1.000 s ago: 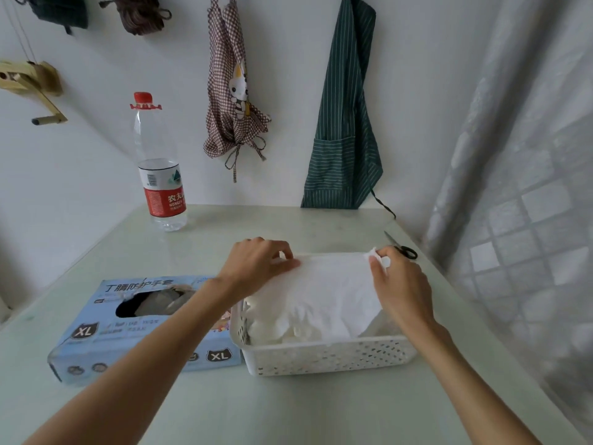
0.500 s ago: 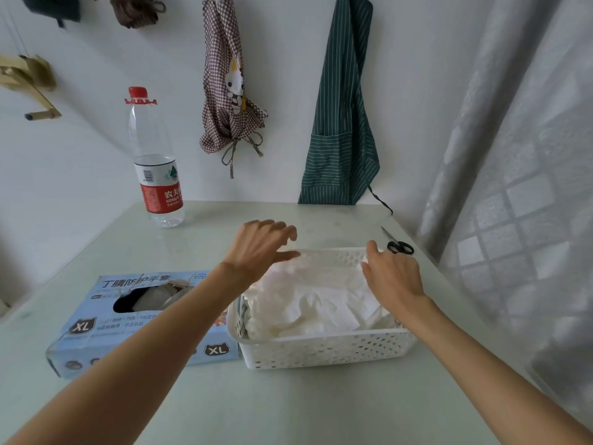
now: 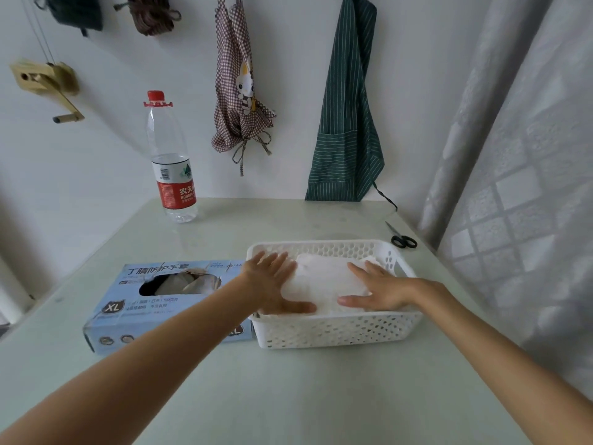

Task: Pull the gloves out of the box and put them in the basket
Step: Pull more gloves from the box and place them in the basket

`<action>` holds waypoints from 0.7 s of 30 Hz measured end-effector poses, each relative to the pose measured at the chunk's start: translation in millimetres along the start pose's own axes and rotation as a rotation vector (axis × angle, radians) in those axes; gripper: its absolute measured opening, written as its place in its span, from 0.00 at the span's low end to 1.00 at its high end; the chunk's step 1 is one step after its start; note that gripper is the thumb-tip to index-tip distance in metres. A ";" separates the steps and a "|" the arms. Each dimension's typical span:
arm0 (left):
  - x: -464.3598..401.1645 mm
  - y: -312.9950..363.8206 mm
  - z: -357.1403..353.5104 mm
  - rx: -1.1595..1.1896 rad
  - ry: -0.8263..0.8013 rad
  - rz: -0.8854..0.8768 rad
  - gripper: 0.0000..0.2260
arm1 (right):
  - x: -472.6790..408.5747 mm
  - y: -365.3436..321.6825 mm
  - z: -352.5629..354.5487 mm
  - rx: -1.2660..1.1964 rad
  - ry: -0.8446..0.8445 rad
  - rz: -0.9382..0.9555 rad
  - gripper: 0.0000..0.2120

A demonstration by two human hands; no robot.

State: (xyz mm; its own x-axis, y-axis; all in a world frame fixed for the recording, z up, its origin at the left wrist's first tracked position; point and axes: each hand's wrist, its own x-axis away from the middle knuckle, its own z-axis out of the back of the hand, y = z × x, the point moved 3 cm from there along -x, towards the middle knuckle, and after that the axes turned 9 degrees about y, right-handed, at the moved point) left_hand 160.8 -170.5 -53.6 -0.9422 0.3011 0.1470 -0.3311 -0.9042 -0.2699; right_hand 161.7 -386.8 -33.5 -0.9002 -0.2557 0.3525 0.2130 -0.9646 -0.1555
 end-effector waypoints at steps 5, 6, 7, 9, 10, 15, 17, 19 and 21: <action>-5.4 -0.3 -12.5 0.015 -0.018 0.048 0.48 | -7.5 7.1 -7.4 0.001 -0.024 0.024 0.44; -3.2 -1.3 -11.7 0.030 0.005 0.047 0.48 | -9.2 6.0 -7.8 0.002 -0.025 0.033 0.44; -2.8 1.4 -6.8 0.048 0.040 0.031 0.48 | -9.5 9.3 -7.9 -0.017 -0.021 0.031 0.45; 5.9 -0.1 6.5 0.132 0.131 0.008 0.44 | -7.3 12.1 -2.6 -0.094 0.024 0.031 0.44; 13.0 -7.3 14.0 0.197 0.184 0.011 0.41 | -6.4 10.8 3.6 -0.148 0.087 0.044 0.43; 61.1 -93.5 10.9 0.435 0.500 0.177 0.23 | 5.9 -22.9 37.5 -0.308 0.486 0.227 0.22; 84.8 -136.7 -18.8 0.487 0.516 0.353 0.20 | 5.0 -58.5 38.2 -0.288 0.514 0.332 0.16; 106.2 -164.5 -50.2 0.565 0.538 0.512 0.19 | 0.0 -99.2 32.6 -0.265 0.515 0.449 0.14; 121.7 -175.8 -70.3 0.658 0.590 0.599 0.18 | -8.5 -140.9 24.2 -0.211 0.516 0.551 0.13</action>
State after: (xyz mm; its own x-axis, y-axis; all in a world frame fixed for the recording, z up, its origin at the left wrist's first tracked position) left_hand 100.7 46.4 -55.1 -0.8765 -0.3076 -0.3704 0.1215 -0.8858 0.4479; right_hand 148.6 -250.3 7.7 -0.7595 -0.5812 -0.2921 0.6500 -0.6617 -0.3737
